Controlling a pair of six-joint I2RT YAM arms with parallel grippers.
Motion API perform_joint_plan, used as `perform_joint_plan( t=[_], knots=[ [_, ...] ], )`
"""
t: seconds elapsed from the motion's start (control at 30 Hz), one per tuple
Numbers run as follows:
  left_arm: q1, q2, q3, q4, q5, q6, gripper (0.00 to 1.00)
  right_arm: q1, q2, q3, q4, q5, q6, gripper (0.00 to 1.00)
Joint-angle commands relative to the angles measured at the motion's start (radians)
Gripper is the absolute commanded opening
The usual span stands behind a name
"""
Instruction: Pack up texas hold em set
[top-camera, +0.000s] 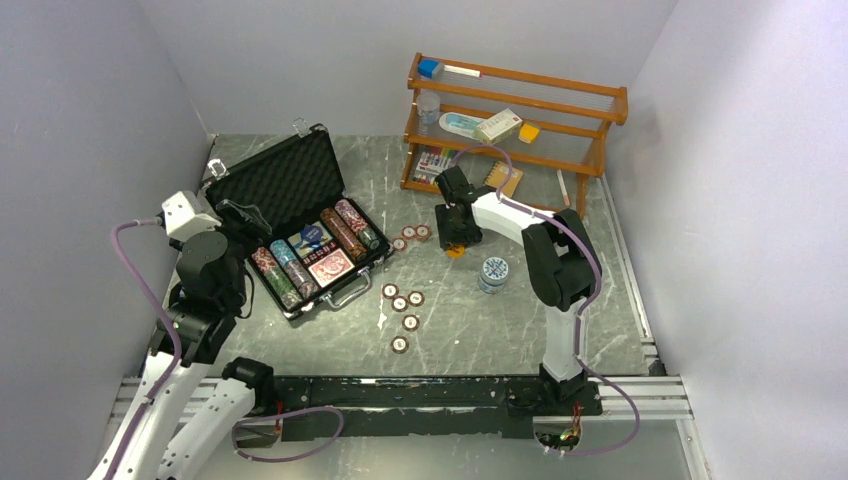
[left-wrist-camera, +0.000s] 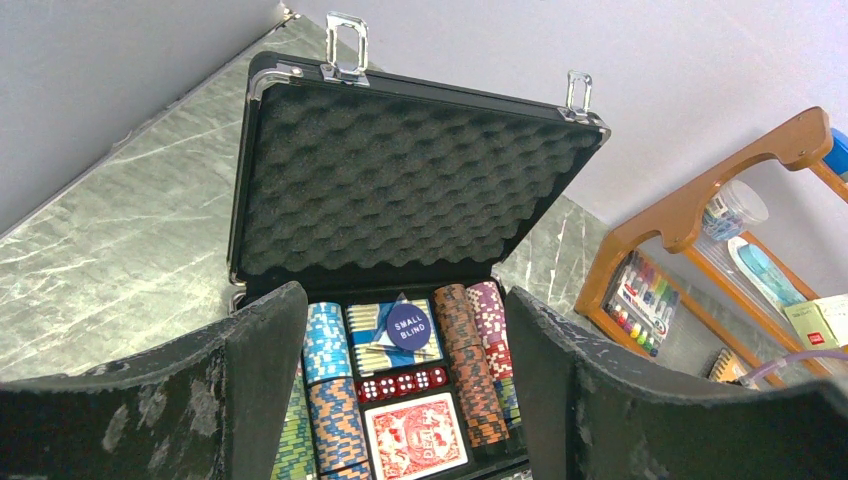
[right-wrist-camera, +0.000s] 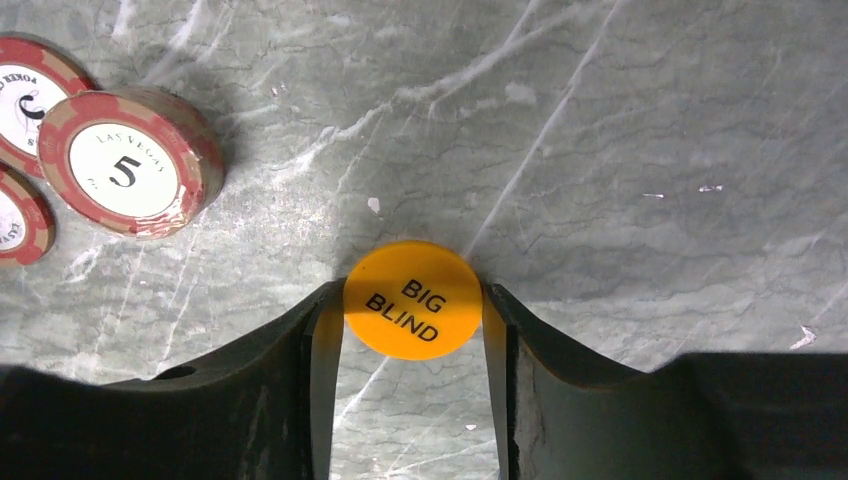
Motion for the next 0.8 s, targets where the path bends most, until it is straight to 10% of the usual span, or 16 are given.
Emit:
perform_joint_plan(
  t=[0.0, 0.77],
  knots=[
    [-0.005, -0.008, 0.001, -0.003, 0.007, 0.0, 0.76, -0.004, 0.09, -0.072, -0.101, -0.019, -0.019, 0.48],
    [-0.005, 0.0, 0.007, -0.014, 0.005, -0.008, 0.76, 0.167, -0.05, -0.007, -0.168, -0.002, 0.044, 0.48]
  ],
)
